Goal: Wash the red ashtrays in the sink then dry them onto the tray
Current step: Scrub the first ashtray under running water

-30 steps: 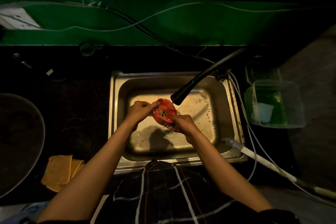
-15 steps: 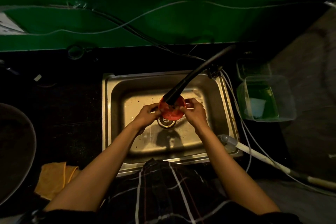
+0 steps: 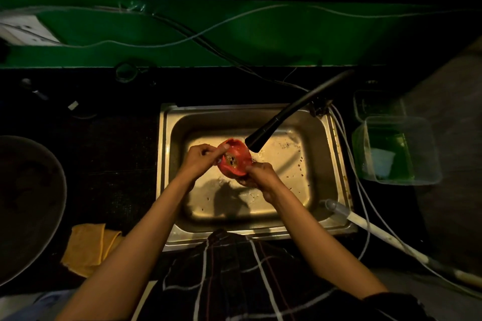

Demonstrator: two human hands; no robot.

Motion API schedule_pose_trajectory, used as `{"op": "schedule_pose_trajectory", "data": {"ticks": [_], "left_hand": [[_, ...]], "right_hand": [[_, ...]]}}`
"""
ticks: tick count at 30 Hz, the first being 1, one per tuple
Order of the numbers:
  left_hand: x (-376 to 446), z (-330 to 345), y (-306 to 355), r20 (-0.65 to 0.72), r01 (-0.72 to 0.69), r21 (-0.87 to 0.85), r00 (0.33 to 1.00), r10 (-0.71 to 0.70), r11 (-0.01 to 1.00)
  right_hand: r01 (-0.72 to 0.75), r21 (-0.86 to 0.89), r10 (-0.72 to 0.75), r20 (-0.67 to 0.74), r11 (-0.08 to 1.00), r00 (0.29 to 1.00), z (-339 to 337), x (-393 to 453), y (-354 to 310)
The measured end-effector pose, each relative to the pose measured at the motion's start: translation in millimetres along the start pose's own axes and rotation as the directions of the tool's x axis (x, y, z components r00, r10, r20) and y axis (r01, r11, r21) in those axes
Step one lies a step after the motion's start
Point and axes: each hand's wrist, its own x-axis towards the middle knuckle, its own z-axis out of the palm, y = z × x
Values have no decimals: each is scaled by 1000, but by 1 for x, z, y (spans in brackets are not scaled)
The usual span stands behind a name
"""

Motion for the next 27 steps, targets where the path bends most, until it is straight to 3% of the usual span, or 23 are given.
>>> {"op": "schedule_pose_trajectory", "data": {"ticks": [5, 9, 11, 17, 24, 27], "left_hand": [[7, 12, 5, 90, 139, 165, 984, -155, 976], [3, 37, 5, 260, 103, 263, 950, -173, 959], [1, 49, 4, 288, 84, 231, 946, -151, 969], [-7, 53, 5, 250, 140, -3, 959, -135, 990], [-14, 26, 3, 183, 120, -15, 976, -115, 993], [-15, 18, -1, 138, 113, 55, 983, -120, 992]], "right_hand": [[-36, 61, 38, -31, 997, 999, -13, -18, 10], [39, -3, -39, -151, 999, 988, -30, -27, 4], [100, -57, -110, -236, 993, 965, -40, -28, 3], [156, -273, -243, -323, 949, 915, -57, -12, -2], [194, -323, -273, -220, 926, 936, -37, 14, -5], [137, -309, -198, -175, 941, 964, -27, 22, -5]]}}
